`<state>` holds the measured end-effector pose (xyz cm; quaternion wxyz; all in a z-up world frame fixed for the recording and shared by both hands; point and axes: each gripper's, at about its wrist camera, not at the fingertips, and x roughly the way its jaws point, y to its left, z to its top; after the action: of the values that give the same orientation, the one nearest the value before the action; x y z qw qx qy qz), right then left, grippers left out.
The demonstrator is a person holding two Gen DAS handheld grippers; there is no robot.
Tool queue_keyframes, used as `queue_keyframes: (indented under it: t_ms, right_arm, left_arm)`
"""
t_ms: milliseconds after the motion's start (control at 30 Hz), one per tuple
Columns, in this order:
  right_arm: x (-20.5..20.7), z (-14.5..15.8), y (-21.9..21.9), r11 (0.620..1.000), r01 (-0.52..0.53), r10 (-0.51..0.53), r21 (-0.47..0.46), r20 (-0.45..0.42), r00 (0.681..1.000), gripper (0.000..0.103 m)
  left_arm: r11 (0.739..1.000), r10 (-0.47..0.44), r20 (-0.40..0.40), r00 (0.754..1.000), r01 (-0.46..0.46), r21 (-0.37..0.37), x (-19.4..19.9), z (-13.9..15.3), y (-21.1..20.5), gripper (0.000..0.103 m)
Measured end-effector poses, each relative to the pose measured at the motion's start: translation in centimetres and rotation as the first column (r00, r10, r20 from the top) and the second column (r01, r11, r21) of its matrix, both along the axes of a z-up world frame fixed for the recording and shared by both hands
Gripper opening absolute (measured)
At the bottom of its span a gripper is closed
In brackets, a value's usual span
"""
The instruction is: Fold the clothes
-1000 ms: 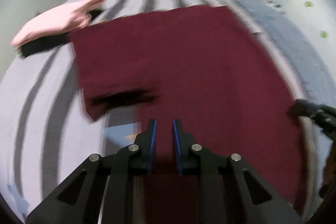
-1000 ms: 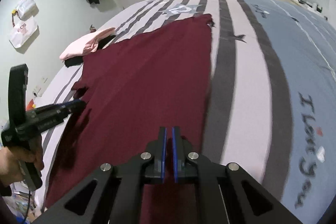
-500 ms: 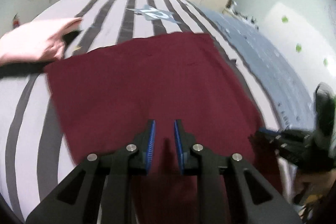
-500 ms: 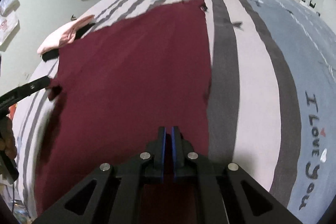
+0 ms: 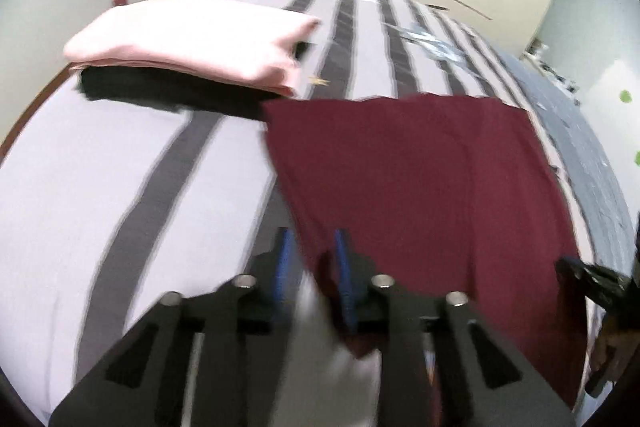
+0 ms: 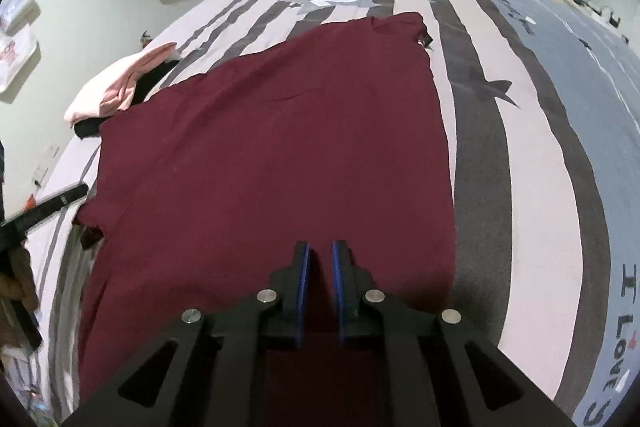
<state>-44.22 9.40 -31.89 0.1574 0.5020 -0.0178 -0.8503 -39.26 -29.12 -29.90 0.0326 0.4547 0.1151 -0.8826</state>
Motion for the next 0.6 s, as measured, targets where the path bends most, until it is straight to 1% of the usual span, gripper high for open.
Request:
queue_keyframes:
  t_ms: [67, 167, 200, 300, 367, 400, 433, 467, 500, 533, 600]
  right_arm:
    - [-0.1, -0.1, 0.3, 1.000, -0.008, 0.008, 0.003, 0.007, 1.000, 0.011]
    - [-0.6, 0.3, 0.5, 1.000, -0.017, 0.017, 0.002, -0.004, 1.000, 0.011]
    - [-0.9, 0.4, 0.6, 1.000, -0.018, 0.018, 0.001, -0.010, 1.000, 0.011]
    - [-1.4, 0.2, 0.7, 1.000, -0.015, 0.015, 0.001, -0.009, 1.000, 0.011]
    - [-1.8, 0.0, 0.7, 1.000, -0.012, 0.012, 0.000, -0.007, 1.000, 0.011]
    - [-2.0, 0.0, 0.8, 1.000, -0.011, 0.011, 0.000, -0.006, 1.000, 0.011]
    - [-2.1, -0.1, 0.8, 1.000, -0.009, 0.009, 0.000, -0.005, 1.000, 0.011]
    - [-2.3, -0.2, 0.8, 1.000, -0.008, 0.008, -0.001, -0.004, 1.000, 0.011]
    - [-2.5, -0.3, 0.9, 1.000, -0.006, 0.006, -0.001, -0.003, 1.000, 0.011]
    - [-2.7, -0.4, 0.9, 1.000, -0.005, 0.005, -0.001, -0.002, 1.000, 0.011]
    - [-3.0, -0.6, 1.0, 1.000, -0.002, 0.002, -0.001, 0.000, 1.000, 0.011]
  left_arm:
    - [1.000, 0.026, 0.005, 1.000, -0.026, -0.008, -0.9, -0.1, -1.0, 0.046]
    - [1.000, 0.031, 0.003, 1.000, -0.031, -0.005, -2.8, -0.5, -2.0, 0.054]
    - [1.000, 0.028, 0.005, 1.000, -0.028, -0.007, -3.5, -0.7, -2.2, 0.055]
    - [1.000, 0.019, 0.021, 1.000, -0.019, 0.020, -6.2, -1.7, -3.1, 0.055]
    - [1.000, 0.003, 0.013, 1.000, -0.003, 0.008, -7.8, -2.2, -3.3, 0.055]
    - [1.000, -0.026, 0.011, 1.000, 0.026, 0.007, -8.3, -2.4, -3.1, 0.048]
    - [0.999, -0.054, 0.010, 0.998, 0.054, 0.006, -8.9, -2.6, -3.0, 0.034]
    - [0.997, -0.075, 0.017, 0.997, 0.075, 0.001, -9.2, -2.8, -2.8, 0.007]
    - [0.996, -0.090, 0.030, 0.995, 0.091, -0.007, -9.5, -2.8, -2.6, 0.005]
    - [0.995, -0.098, 0.026, 0.995, 0.098, -0.020, -9.6, -2.2, -2.4, 0.005]
    - [0.994, -0.099, -0.029, 0.995, 0.097, -0.046, -9.3, -0.1, -2.7, 0.004]
